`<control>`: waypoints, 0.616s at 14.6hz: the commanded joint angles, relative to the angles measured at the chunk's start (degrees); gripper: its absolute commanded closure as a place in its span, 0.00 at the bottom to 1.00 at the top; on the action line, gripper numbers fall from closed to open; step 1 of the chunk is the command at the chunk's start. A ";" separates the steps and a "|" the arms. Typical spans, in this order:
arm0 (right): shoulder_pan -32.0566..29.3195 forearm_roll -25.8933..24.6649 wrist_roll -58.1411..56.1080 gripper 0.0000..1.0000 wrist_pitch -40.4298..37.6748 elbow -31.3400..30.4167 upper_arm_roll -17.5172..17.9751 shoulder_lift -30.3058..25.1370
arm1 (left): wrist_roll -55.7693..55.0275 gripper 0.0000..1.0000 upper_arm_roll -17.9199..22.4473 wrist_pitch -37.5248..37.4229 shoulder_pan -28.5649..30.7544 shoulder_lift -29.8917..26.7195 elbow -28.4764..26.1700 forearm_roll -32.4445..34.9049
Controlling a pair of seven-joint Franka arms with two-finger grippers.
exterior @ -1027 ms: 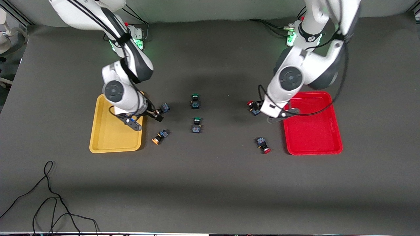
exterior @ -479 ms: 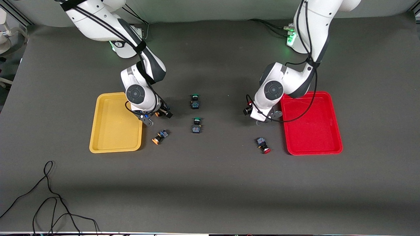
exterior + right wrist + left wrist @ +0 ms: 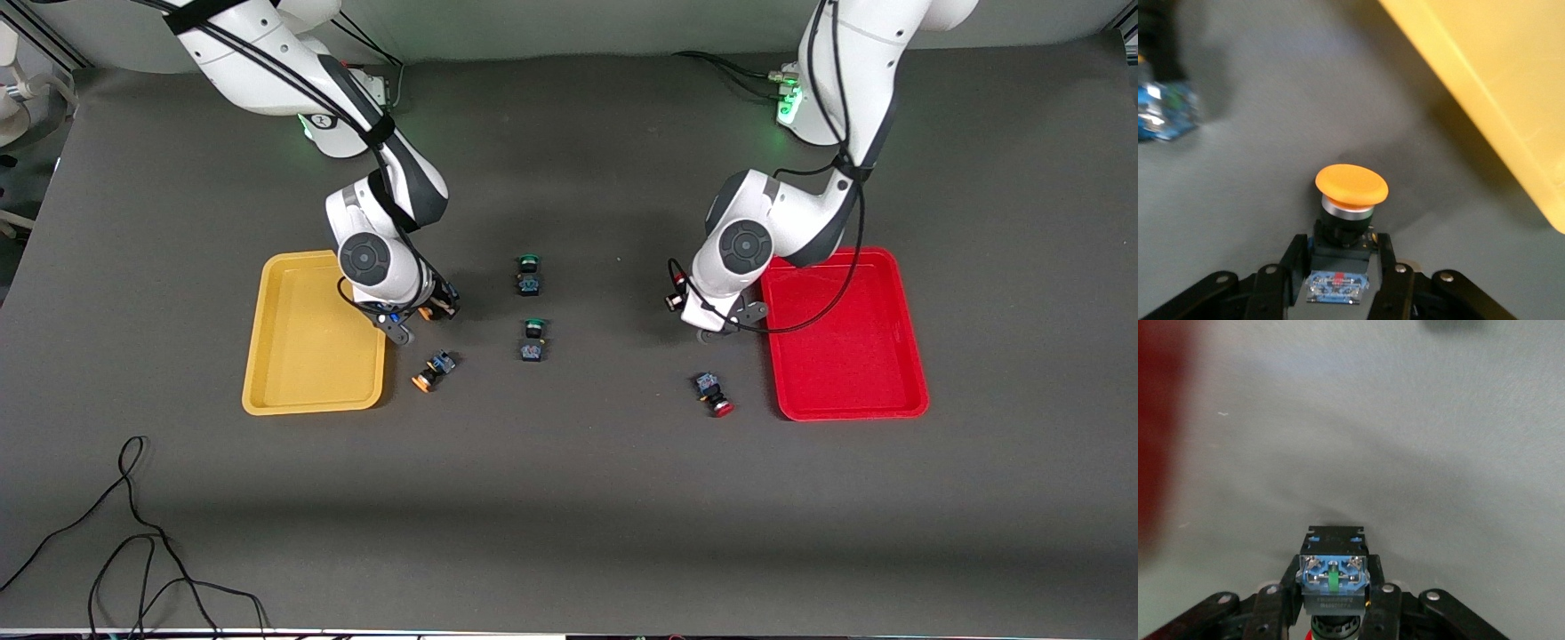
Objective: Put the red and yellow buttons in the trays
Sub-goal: 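Lower the yellow button into the yellow tray while the left gripper lowers red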
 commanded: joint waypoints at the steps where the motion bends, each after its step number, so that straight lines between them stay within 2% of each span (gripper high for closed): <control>1: -3.07 0.70 -2.84 1.00 -11.76 3.19 -0.46 -8.15 | 0.23 1.00 0.35 -22.34 5.56 -9.64 7.51 -0.22; 3: -7.89 0.78 -9.86 1.00 -16.53 2.85 -0.55 -12.91 | 1.89 1.00 0.52 -34.15 8.29 -15.79 11.22 0.92; 5: -10.37 0.78 -16.28 1.00 -16.55 -0.47 -2.29 -13.98 | 11.52 1.00 0.52 -41.03 13.55 -22.64 10.71 2.85; 7: -10.29 0.78 -20.16 1.00 -13.22 -3.99 -5.63 -13.98 | 22.07 1.00 0.52 -43.86 20.05 -27.83 8.44 5.30; 9: -10.29 0.78 -25.42 0.89 -8.93 -7.33 -8.62 -13.98 | 30.95 1.00 0.52 -41.77 25.50 -29.62 5.27 7.59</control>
